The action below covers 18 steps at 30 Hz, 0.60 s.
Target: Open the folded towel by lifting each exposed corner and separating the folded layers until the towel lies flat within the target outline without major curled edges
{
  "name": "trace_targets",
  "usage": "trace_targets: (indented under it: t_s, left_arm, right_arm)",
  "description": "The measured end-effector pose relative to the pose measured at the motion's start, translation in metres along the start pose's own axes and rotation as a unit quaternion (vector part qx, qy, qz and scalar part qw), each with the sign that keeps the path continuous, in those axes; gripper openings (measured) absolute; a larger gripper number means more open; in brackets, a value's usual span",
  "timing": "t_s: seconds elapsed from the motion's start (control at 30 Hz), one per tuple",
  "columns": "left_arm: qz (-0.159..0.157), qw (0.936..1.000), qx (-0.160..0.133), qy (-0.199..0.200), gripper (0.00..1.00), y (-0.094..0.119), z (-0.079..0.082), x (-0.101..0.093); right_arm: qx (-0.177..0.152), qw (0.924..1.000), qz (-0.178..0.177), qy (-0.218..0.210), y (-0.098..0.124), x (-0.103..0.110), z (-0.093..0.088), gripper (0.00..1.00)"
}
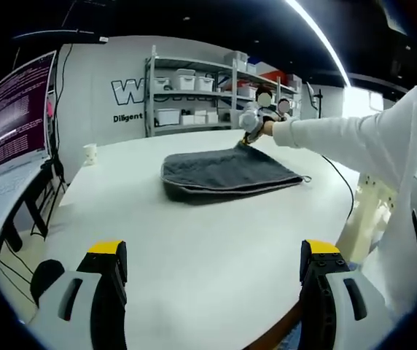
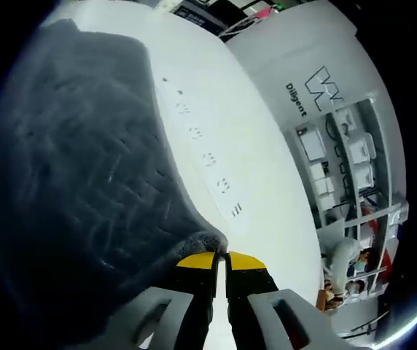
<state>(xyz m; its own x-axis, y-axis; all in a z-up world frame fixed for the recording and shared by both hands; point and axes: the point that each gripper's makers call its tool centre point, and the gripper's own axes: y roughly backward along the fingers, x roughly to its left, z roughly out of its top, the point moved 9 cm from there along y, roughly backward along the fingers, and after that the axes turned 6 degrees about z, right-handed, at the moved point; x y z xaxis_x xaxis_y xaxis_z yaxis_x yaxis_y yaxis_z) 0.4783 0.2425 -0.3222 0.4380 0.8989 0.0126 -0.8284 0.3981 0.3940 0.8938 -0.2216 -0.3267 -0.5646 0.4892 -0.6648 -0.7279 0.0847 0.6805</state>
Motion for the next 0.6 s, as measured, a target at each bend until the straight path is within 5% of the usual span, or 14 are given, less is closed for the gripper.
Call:
trace_targets:
  t_s: [0.33, 0.6]
  left_arm:
    - [0.006, 1.0000, 0.006, 0.001, 0.98, -0.001, -0.002, 0.002]
    - [0.007, 0.9999, 0.010, 0.001, 0.98, -0.003, -0.002, 0.002]
  right_arm:
    - [-0.009, 0.9995, -0.026, 0.017, -0.025, -0.003, 0.017, 0.00]
    - [-0.002, 0.9995, -0.032, 0.008, -0.027, -0.004, 0.010, 0.00]
